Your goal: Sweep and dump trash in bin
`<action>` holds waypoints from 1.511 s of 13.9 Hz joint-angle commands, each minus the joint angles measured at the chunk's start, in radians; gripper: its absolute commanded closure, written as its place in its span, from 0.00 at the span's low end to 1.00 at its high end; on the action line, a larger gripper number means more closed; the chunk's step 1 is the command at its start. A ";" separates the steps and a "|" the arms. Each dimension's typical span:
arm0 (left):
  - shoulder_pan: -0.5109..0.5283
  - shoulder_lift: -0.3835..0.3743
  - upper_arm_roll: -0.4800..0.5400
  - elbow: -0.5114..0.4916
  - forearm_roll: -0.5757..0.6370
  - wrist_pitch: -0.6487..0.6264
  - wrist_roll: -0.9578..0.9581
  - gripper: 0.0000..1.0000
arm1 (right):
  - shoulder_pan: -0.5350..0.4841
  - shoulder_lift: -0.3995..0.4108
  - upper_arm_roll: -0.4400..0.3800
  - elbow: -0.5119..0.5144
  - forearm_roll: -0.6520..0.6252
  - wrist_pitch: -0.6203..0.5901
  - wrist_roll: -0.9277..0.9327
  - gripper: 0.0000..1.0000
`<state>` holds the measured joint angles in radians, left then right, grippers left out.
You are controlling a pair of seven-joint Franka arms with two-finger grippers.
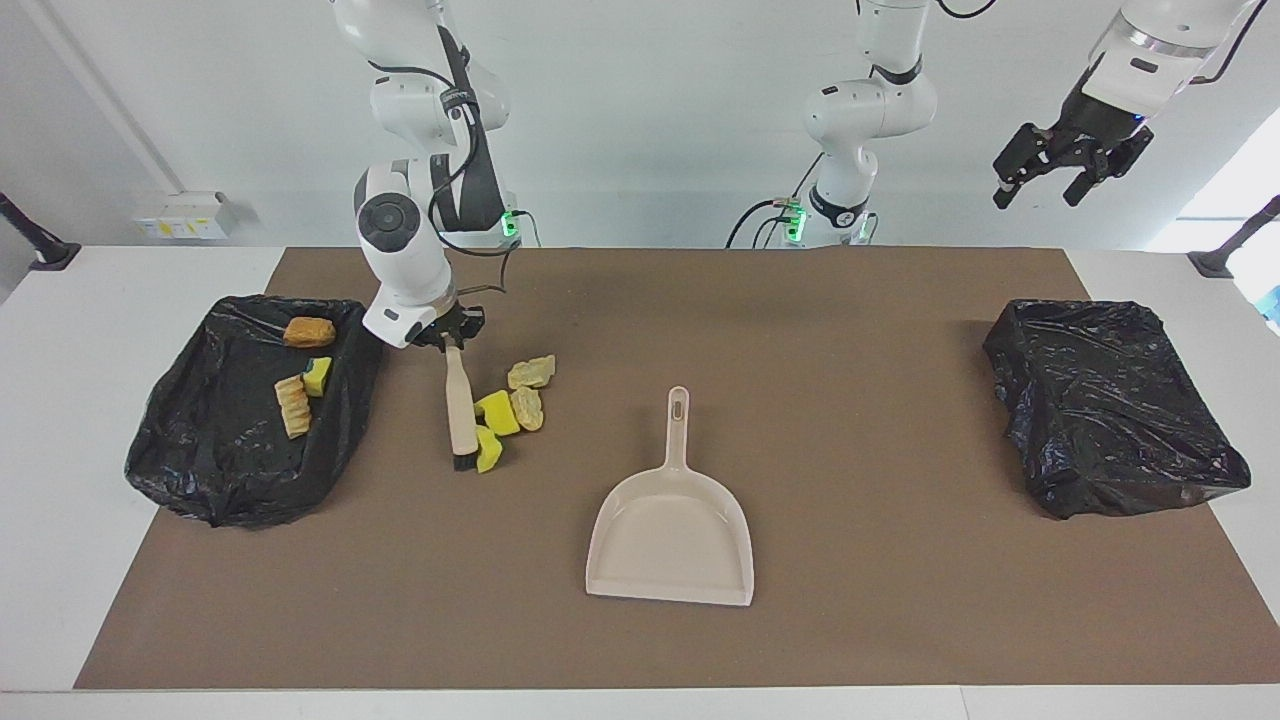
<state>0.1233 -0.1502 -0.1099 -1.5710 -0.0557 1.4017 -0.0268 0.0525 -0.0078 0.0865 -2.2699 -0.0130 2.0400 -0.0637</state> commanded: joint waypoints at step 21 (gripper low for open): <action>-0.539 0.526 -0.068 -0.101 0.005 0.910 -0.399 0.00 | -0.033 -0.046 -0.005 0.049 0.042 -0.106 0.081 1.00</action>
<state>-0.3948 0.3596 -0.1939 -1.6810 -0.0592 2.2842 -0.4005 0.0273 -0.0346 0.0710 -2.2128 0.0453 1.9342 -0.0068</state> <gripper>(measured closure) 0.000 0.740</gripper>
